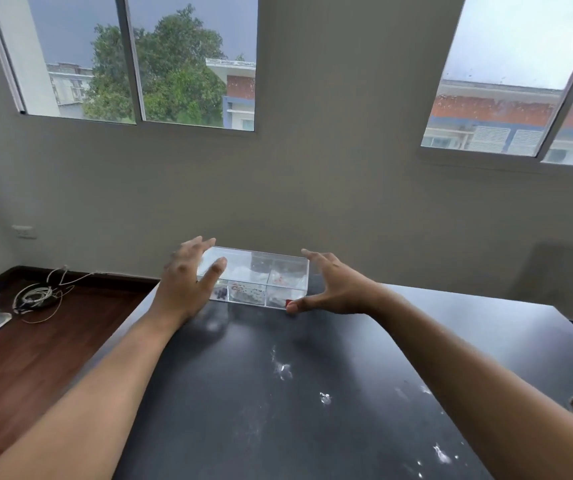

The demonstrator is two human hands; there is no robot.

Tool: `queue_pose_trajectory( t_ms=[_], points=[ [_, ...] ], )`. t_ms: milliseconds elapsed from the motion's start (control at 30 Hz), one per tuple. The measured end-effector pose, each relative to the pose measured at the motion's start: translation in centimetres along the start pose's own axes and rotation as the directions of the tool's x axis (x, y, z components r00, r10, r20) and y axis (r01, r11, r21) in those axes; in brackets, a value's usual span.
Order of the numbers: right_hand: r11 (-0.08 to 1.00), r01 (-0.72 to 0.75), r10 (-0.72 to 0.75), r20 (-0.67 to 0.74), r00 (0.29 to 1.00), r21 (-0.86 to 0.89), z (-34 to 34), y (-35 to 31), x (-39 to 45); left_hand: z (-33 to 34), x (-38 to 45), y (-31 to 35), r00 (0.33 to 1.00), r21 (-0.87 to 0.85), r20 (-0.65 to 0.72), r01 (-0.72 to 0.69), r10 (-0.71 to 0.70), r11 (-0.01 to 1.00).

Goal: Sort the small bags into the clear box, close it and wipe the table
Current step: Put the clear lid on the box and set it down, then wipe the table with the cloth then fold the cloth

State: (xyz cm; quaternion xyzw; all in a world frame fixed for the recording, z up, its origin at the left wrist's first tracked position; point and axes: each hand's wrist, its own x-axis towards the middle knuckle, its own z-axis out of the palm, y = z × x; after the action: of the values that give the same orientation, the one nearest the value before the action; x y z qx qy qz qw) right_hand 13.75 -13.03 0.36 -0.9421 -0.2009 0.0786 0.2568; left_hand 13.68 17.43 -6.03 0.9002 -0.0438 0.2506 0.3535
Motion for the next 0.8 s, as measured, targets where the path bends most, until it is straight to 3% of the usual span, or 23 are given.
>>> queue_pose_trajectory(
  t_ms=[167, 333, 633, 800],
  points=[
    [0.995, 0.048, -0.055, -0.085, 0.995, -0.082, -1.7, 0.7, -6.0, 0.4, -2.4, 4.4, 0.983, 0.069, -0.049, -0.173, 0.176, 0.982],
    [0.987, -0.113, 0.099, -0.115, 0.988, -0.116, -4.2, 4.3, -12.0, 2.8, -5.2, 9.4, 0.938, 0.031, 0.111, -0.334, 0.329, 0.942],
    [0.94, -0.341, 0.319, -0.279, 0.906, -0.032, -9.3, 11.1, -24.5, 8.6, -10.1, 19.4, 0.737, -0.099, 0.381, -0.567, 0.558, 0.817],
    [0.831, -0.555, 0.536, -0.237, 0.811, -0.021, -10.9, 16.6, -31.8, 12.4, -12.1, 26.2, 0.633, -0.153, 0.466, -0.63, 0.618, 0.761]
  ],
)
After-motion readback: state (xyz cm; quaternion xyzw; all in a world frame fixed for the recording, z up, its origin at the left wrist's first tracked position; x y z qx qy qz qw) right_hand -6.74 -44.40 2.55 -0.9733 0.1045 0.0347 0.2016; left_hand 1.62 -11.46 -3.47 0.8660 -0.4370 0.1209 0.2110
